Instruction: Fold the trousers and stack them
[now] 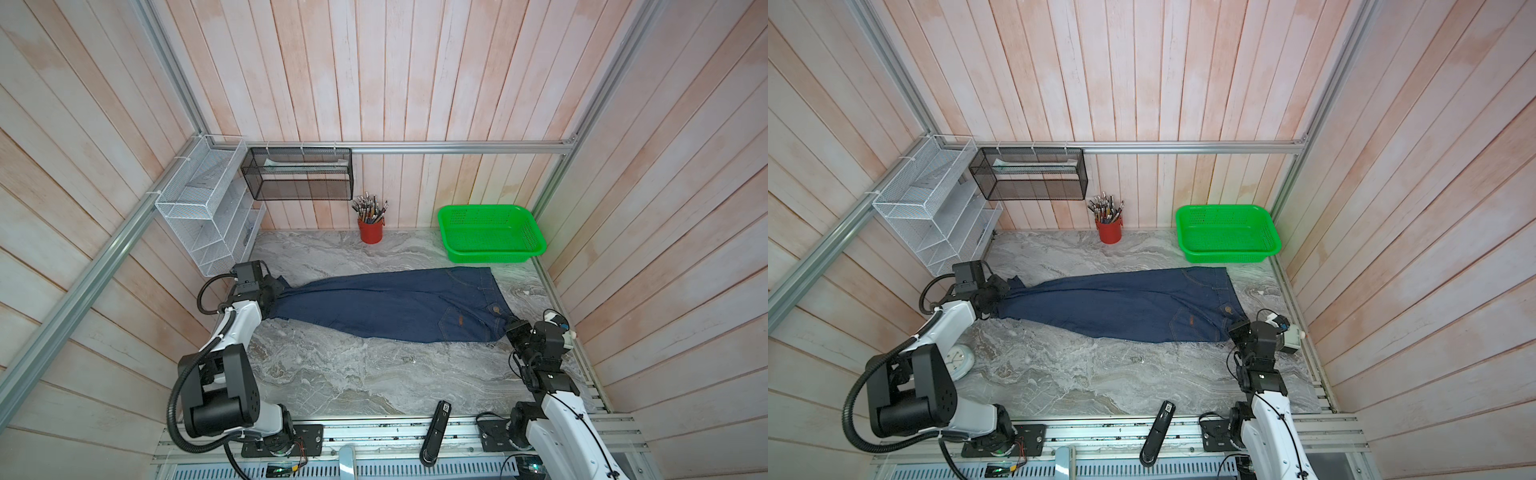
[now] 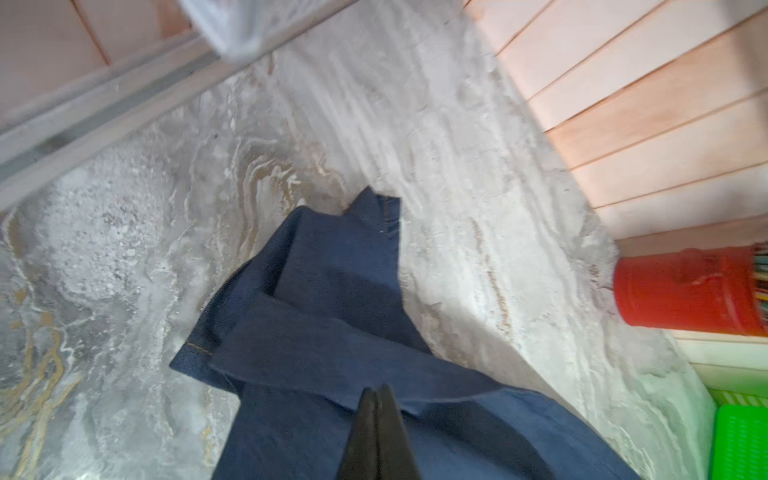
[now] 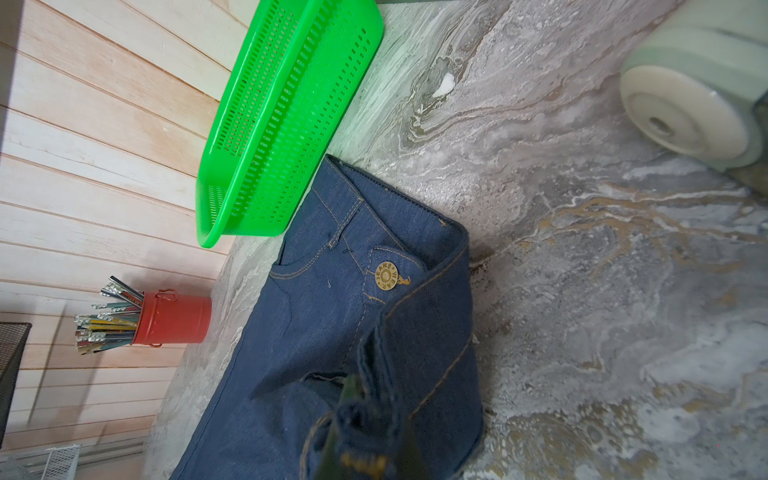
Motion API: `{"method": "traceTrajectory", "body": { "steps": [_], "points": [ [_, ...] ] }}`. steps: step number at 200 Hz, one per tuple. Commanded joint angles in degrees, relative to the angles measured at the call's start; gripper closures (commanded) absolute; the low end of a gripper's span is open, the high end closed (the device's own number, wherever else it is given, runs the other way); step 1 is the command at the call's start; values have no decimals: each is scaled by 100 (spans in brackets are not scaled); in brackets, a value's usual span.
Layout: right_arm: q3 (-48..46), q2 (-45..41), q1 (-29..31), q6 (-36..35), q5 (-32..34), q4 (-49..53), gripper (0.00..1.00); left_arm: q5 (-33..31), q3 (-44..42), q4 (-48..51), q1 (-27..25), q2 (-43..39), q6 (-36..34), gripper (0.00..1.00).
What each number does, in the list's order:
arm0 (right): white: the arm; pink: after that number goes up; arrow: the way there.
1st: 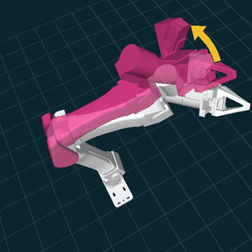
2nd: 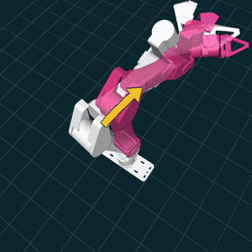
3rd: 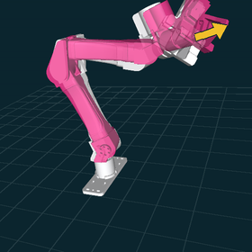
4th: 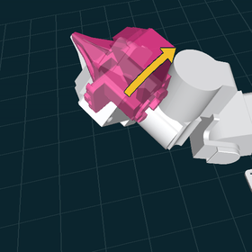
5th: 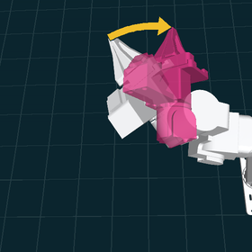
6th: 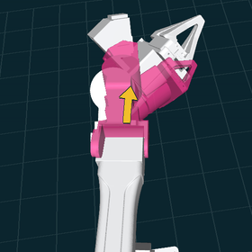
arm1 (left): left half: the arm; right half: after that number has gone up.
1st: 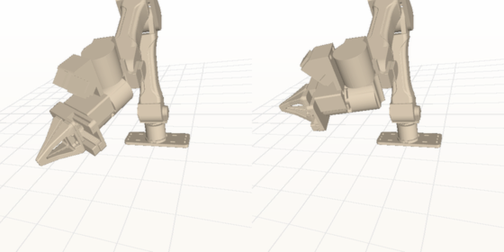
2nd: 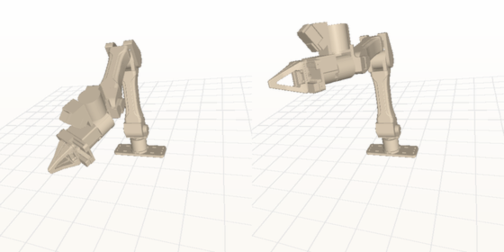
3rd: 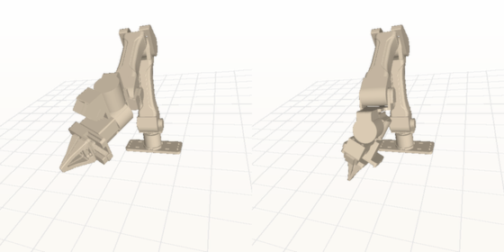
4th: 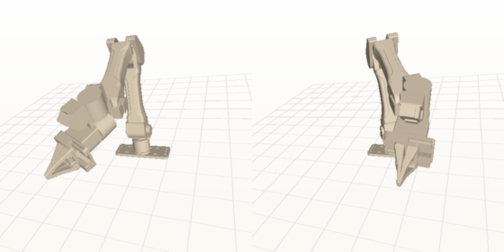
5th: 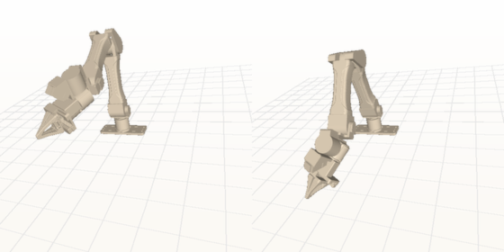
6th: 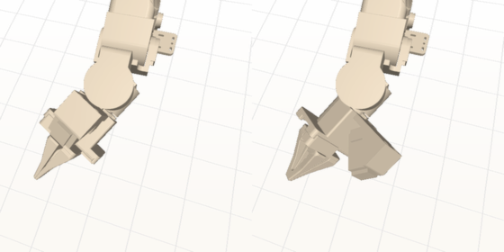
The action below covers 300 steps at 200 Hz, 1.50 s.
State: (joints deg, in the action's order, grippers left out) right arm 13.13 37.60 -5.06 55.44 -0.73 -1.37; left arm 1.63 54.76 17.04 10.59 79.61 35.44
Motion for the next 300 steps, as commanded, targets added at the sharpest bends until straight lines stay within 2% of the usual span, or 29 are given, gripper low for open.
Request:
{"method": "traceTrajectory", "body": {
  "steps": [1,24,39,57,78,97,120,145,170,184,200,221,242,264,300],
  "points": [
    [163,47,5,-95,92,-41,100,-389,715,270,-376,-677,-450,100],
    [179,102,7,-104,-14,-309,100,-343,1259,510,-382,-448,-639,100],
    [178,123,6,-110,-156,-463,100,131,1535,664,-403,-28,-684,100],
    [206,83,10,-130,-252,-473,100,653,1568,730,-691,279,-680,78],
    [231,72,5,-145,-261,-387,100,744,1538,1035,-1212,584,-767,59],
    [229,80,11,-155,-254,-364,100,462,1406,1382,-1510,786,-811,48],
    [190,89,6,-113,-252,-402,100,-102,1058,1542,-1536,810,-765,41],
    [140,112,9,-62,-271,-466,100,-497,888,1485,-1518,916,-778,39],
    [106,111,9,-16,-295,-476,100,-563,916,1636,-1446,1185,-811,39],
    [126,90,7,-41,-295,-413,100,-636,712,1681,-1433,1016,-693,37],
    [100,80,5,-40,-261,-401,100,-680,283,1612,-1350,401,-438,36],
    [33,104,12,24,-281,-509,100,-527,-390,1574,-1000,-635,16,23],
    [8,133,46,59,-280,-598,100,-514,-987,1615,-719,-1605,391,20],
    [-12,159,76,119,-294,-682,100,-450,-1433,1445,-444,-1970,679,22],
    [36,168,85,119,-317,-632,100,218,-2148,132,-164,-1787,1411,33]
  ]
}}
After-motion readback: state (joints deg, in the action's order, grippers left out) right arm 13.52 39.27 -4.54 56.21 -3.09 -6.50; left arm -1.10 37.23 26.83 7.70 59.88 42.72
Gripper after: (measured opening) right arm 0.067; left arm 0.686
